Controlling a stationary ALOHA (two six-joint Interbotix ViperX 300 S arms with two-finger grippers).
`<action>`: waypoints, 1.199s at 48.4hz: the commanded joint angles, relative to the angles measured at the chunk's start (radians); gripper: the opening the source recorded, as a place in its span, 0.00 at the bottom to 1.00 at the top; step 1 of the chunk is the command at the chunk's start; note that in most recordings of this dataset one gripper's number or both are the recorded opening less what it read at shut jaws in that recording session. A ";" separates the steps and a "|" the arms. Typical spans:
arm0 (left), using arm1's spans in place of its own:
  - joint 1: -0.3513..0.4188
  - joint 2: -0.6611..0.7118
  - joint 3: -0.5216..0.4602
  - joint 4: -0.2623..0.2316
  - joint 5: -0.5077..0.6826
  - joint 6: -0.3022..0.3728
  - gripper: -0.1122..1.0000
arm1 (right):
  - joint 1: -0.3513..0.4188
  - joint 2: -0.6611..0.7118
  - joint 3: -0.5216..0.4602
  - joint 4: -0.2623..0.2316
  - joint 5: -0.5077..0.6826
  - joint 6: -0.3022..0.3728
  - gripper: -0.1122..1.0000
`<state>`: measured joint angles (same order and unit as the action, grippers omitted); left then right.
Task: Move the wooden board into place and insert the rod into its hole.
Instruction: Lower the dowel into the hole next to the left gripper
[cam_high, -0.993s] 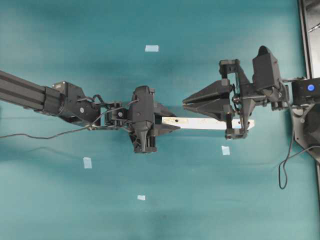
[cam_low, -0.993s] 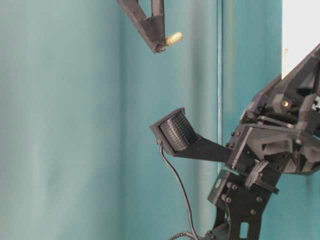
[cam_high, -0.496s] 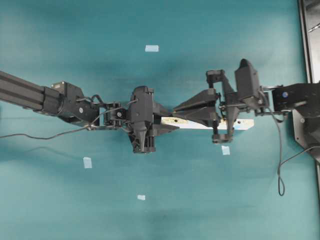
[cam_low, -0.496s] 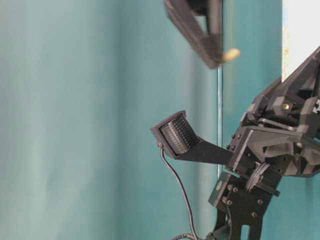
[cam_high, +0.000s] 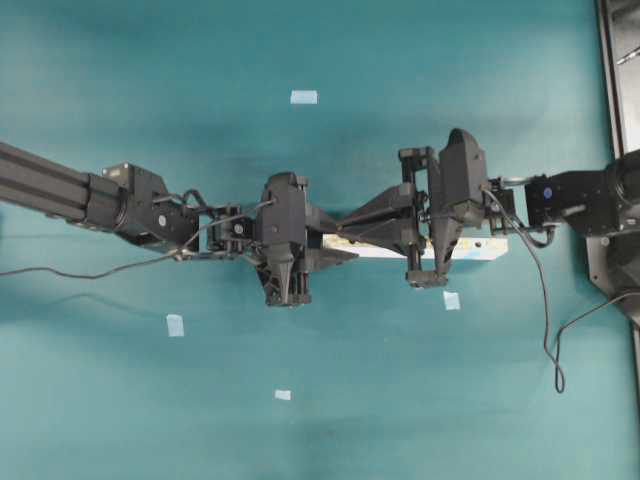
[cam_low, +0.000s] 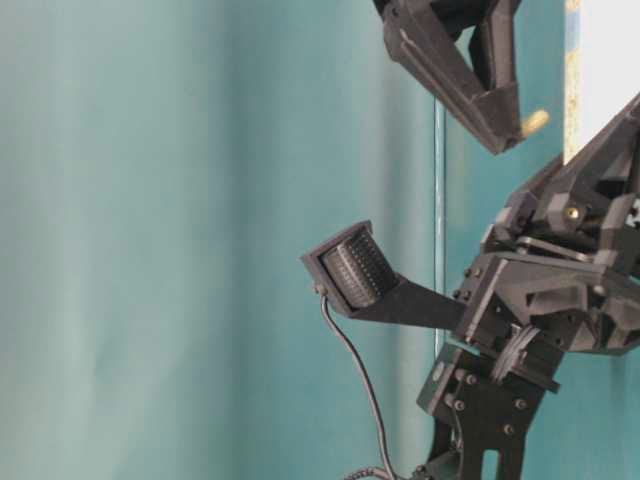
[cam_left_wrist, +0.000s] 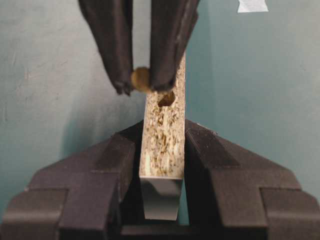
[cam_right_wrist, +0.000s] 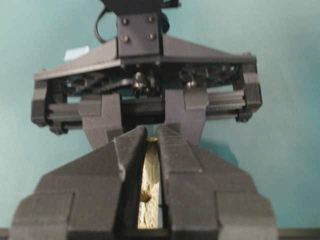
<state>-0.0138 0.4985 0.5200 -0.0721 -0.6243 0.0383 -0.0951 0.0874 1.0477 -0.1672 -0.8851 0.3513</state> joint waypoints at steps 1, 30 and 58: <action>-0.006 -0.028 -0.002 0.002 0.002 -0.005 0.29 | -0.002 -0.009 -0.009 0.002 0.003 -0.002 0.18; -0.006 -0.029 -0.002 0.002 0.002 -0.005 0.29 | 0.012 0.000 -0.006 -0.003 0.015 -0.002 0.18; -0.006 -0.029 -0.003 0.002 0.008 -0.005 0.29 | 0.021 0.015 -0.012 -0.005 0.017 -0.003 0.18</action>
<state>-0.0138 0.4985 0.5200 -0.0721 -0.6213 0.0383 -0.0752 0.1104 1.0370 -0.1703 -0.8652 0.3497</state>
